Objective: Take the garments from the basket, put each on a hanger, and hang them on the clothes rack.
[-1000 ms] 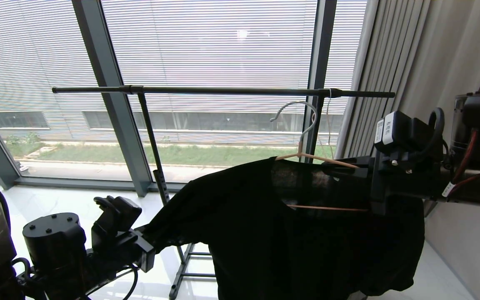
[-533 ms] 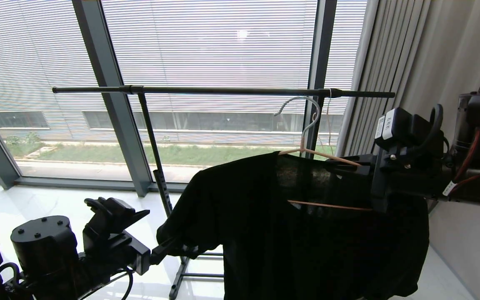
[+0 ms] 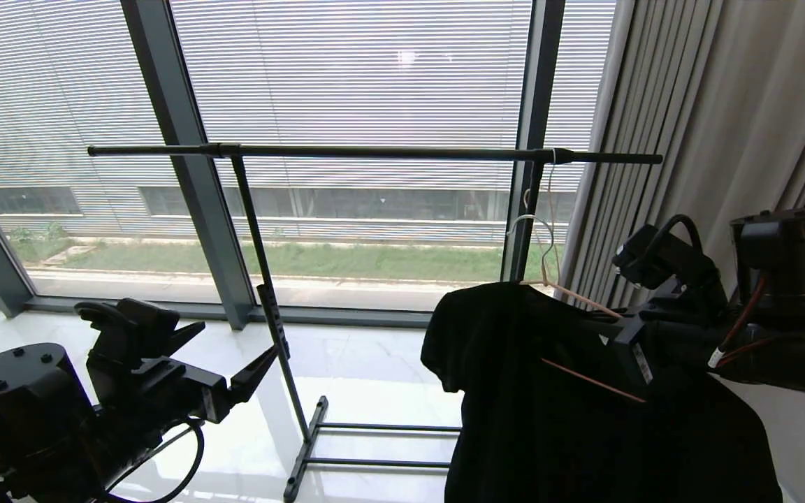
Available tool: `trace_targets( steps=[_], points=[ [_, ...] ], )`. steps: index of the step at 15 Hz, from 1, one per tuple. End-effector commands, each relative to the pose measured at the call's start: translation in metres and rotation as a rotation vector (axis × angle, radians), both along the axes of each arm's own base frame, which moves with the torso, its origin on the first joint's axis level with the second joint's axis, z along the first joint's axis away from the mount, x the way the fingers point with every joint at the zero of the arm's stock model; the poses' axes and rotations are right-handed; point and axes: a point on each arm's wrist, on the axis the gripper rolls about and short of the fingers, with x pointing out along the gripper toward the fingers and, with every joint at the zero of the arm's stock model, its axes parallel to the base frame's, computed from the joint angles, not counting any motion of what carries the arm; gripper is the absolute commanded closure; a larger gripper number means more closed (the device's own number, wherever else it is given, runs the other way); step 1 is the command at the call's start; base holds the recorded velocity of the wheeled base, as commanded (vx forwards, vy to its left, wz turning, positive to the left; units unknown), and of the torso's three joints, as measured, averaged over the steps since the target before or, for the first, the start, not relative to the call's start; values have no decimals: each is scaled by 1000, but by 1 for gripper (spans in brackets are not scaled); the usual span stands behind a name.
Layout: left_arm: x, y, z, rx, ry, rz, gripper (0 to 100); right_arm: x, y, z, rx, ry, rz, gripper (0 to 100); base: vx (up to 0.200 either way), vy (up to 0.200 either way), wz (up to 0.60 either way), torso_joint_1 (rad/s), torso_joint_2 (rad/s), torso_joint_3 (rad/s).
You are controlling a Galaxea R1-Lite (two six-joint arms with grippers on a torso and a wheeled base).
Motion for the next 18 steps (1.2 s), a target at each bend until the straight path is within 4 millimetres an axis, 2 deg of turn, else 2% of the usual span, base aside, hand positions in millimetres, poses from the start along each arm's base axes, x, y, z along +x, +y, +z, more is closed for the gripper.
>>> trace_targets(
  steps=[1,2,4,8,10,13,18],
  points=[
    [-14,6,66,-82,-88,60,0,1,0,-3,-8,12,-14,100,0,0,0,0,0,0],
    [-16,7,85,-129,-44,80,0,1,0,-4,-18,22,-20,100,0,0,0,0,0,0],
    [-24,8,107,-166,25,113,0,-5,-3,-4,-54,73,-22,100,0,0,0,0,0,0],
    [-40,15,93,-102,130,308,0,-13,-3,7,-75,141,-25,100,0,0,0,0,0,0],
    [-50,16,92,-87,167,319,0,-15,-2,8,-72,139,-31,100,0,0,0,0,0,0],
    [-67,19,77,-26,244,352,0,-20,1,9,-75,135,-21,100,0,0,0,0,0,0],
    [-73,22,70,18,249,431,0,-24,-2,6,-96,191,-76,100,0,0,0,0,0,0]
  ],
)
